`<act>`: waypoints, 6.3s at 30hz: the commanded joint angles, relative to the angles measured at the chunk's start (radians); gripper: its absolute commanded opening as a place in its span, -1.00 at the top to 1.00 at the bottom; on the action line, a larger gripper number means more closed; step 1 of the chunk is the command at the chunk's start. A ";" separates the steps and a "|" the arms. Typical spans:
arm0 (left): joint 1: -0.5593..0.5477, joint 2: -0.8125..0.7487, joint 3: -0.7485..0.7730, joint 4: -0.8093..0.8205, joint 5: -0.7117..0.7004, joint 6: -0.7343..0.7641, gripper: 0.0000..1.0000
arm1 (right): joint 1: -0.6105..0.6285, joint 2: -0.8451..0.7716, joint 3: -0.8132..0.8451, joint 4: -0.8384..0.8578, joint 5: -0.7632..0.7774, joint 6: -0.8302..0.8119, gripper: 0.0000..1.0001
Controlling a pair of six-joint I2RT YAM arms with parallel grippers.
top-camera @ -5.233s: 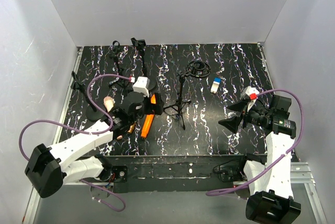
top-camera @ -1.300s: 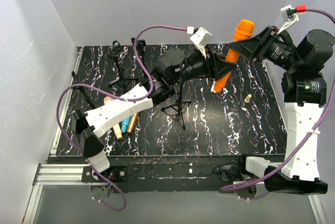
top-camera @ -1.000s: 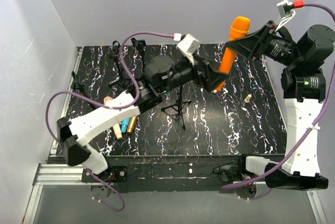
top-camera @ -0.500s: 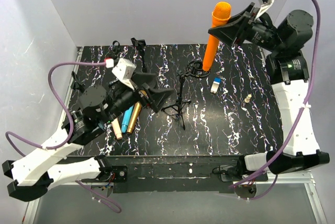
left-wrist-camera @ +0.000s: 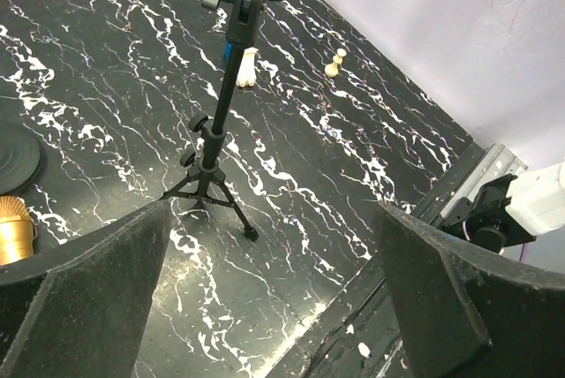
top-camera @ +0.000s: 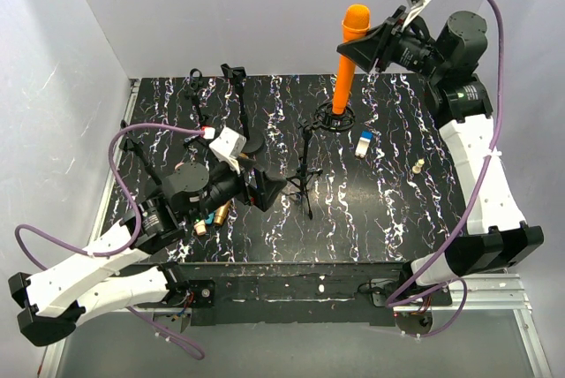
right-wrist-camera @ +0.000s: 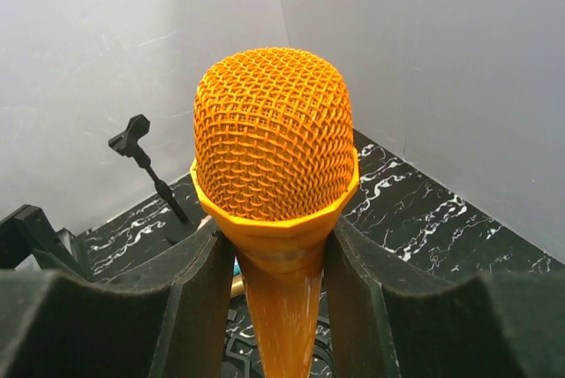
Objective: Attach the microphones to the stand
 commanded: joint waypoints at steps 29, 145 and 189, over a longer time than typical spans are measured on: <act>0.007 0.009 -0.068 0.079 0.065 -0.072 -0.97 | 0.007 -0.145 -0.376 0.078 -0.194 -0.096 0.66; 0.240 0.869 0.270 0.806 0.456 0.338 1.00 | -0.568 -0.769 -1.068 -0.483 -0.683 -0.720 -0.88; 0.357 1.661 1.124 0.954 0.411 0.370 0.99 | -0.536 -0.722 -1.063 -0.462 -0.720 -0.719 -0.88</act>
